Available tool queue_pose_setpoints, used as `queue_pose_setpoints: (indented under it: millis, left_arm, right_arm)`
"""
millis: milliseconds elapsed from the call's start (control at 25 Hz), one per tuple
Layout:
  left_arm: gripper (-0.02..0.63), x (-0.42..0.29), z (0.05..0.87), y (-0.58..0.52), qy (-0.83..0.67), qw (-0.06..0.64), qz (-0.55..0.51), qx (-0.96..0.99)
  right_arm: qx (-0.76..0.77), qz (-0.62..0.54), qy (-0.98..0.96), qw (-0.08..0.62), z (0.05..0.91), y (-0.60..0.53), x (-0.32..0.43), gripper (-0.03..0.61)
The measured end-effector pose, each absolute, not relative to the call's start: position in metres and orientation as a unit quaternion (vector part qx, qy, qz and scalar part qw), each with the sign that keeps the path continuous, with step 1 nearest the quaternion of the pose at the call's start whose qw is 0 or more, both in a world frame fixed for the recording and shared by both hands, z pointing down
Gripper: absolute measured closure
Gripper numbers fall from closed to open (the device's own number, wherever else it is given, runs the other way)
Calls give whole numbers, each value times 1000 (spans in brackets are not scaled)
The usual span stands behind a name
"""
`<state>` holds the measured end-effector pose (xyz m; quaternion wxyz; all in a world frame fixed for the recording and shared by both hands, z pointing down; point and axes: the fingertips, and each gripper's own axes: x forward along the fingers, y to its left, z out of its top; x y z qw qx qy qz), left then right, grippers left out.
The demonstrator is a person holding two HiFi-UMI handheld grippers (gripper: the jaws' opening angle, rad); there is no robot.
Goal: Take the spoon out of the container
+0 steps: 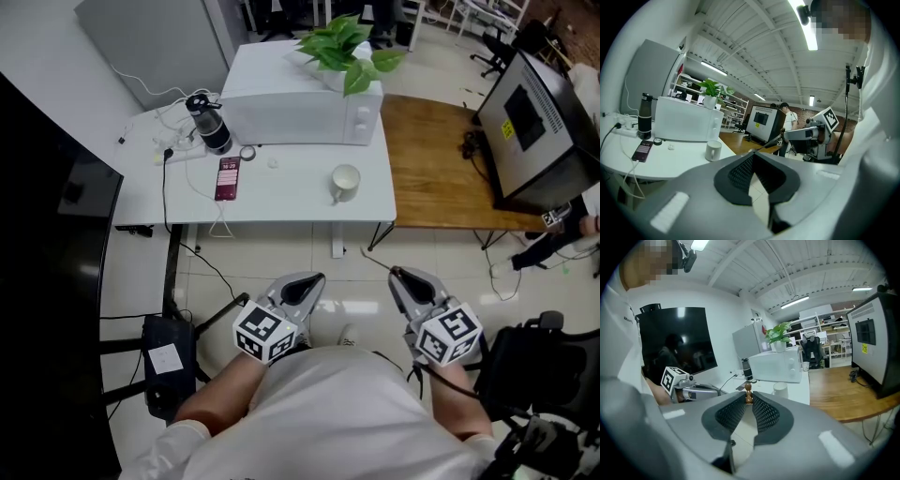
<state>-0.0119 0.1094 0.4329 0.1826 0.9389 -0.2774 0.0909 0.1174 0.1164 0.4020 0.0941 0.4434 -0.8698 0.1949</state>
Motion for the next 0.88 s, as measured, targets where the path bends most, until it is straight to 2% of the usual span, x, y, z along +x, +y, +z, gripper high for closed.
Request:
queue_pose_setpoints:
  millis: [880]
  left_arm:
    - [609,-17,430,108,-280,178,91,939]
  right_arm:
    - [440,191,-872,94,402,130,111,525]
